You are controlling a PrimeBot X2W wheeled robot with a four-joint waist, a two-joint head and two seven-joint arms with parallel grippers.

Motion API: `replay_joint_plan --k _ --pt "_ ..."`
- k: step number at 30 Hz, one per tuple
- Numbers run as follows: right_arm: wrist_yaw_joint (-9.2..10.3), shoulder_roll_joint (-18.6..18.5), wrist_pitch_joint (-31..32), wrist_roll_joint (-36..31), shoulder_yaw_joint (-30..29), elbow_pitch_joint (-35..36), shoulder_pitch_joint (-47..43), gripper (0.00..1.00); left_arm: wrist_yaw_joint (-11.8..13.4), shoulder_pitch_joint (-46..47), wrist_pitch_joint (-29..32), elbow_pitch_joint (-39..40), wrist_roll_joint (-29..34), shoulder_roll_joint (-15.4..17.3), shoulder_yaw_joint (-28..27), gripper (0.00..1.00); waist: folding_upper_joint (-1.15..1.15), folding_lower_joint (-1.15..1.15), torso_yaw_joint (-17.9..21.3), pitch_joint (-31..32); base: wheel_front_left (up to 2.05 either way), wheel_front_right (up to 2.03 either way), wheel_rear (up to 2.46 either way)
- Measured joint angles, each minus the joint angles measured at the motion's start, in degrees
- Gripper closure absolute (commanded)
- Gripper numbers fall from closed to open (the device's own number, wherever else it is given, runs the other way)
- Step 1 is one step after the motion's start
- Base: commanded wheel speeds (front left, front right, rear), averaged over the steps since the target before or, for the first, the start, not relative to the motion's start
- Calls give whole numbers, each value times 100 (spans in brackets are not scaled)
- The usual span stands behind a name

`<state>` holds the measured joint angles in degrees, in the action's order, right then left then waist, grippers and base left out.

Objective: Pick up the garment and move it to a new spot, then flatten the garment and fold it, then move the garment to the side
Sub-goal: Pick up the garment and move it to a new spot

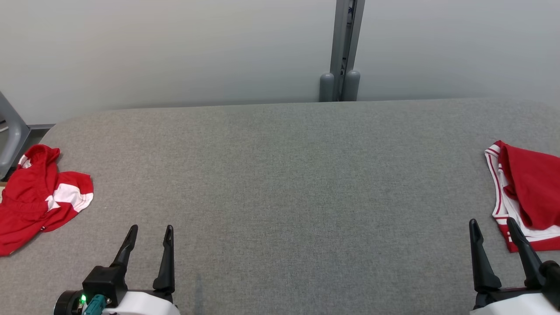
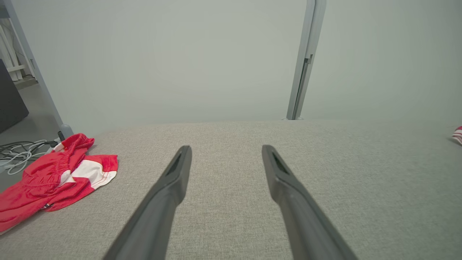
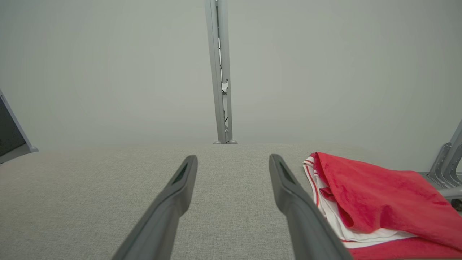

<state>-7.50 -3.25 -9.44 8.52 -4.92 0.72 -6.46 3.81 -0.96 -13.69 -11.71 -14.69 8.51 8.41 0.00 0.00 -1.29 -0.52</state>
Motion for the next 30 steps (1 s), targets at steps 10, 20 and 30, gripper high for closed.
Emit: replay_joint_plan --k 10,20,30 --pt "0 11 12 19 43 10 -102 0 55 13 10 -58 -104 -15 -4 0 0 0 -181 76 0 0 0" --pt "1 27 129 60 149 287 -121 0 69 142 -74 -86 -249 10 -190 0 0 0 -1002 99 0 0 0" --pt "1 37 164 59 394 376 -82 0 77 140 -122 -3 -268 55 -417 0 0 0 -1931 134 0 0 0"
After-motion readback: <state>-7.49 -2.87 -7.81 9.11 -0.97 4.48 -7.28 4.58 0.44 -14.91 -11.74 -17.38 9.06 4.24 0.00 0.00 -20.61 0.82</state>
